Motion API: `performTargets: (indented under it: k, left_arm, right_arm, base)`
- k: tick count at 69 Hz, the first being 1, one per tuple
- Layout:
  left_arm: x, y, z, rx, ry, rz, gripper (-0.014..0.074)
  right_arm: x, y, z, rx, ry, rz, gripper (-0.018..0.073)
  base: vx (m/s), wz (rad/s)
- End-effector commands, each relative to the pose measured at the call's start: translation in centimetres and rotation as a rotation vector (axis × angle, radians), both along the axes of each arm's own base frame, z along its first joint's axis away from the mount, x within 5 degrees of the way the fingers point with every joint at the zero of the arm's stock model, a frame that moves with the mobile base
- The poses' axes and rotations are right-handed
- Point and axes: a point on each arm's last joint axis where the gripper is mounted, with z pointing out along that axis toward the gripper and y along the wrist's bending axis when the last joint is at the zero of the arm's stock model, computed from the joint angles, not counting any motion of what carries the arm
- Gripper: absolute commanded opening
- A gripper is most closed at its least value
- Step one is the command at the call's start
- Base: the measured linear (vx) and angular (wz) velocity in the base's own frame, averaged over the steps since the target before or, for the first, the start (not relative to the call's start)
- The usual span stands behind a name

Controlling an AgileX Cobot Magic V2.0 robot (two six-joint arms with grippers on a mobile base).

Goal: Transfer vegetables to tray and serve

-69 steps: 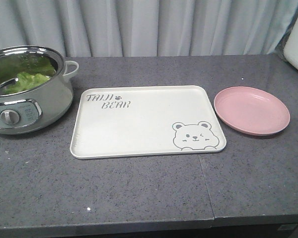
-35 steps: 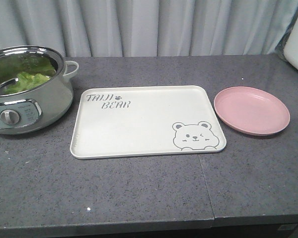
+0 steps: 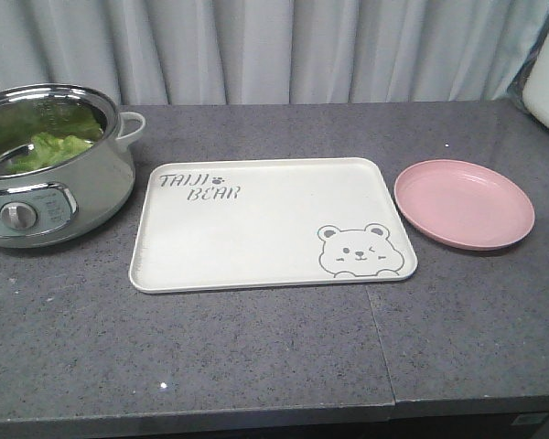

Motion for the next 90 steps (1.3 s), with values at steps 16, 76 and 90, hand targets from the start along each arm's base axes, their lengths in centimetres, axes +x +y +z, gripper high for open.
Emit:
performTargets:
  k: [16,76,90]
  left_arm:
    - [-1.4,-0.2,4.7,0.054,-0.163,0.001,0.0024]
    - [6.8,-0.5,20.2,0.559,0.407,-0.061,0.0537]
    - [16.1,-0.2,24.0,0.686,0.603,-0.138,0.0534]
  right_arm:
    - [3.9,0.7,10.1,-0.290,-0.079,-0.019,0.0146]
    - [10.4,0.9,13.2,-0.431,0.066,-0.027,0.0594]
    - [13.4,0.0,13.7,-0.426,0.223,-0.099,0.0594]
  base:
    - [0.00,0.00]
    - [0.00,0.00]
    - [0.00,0.00]
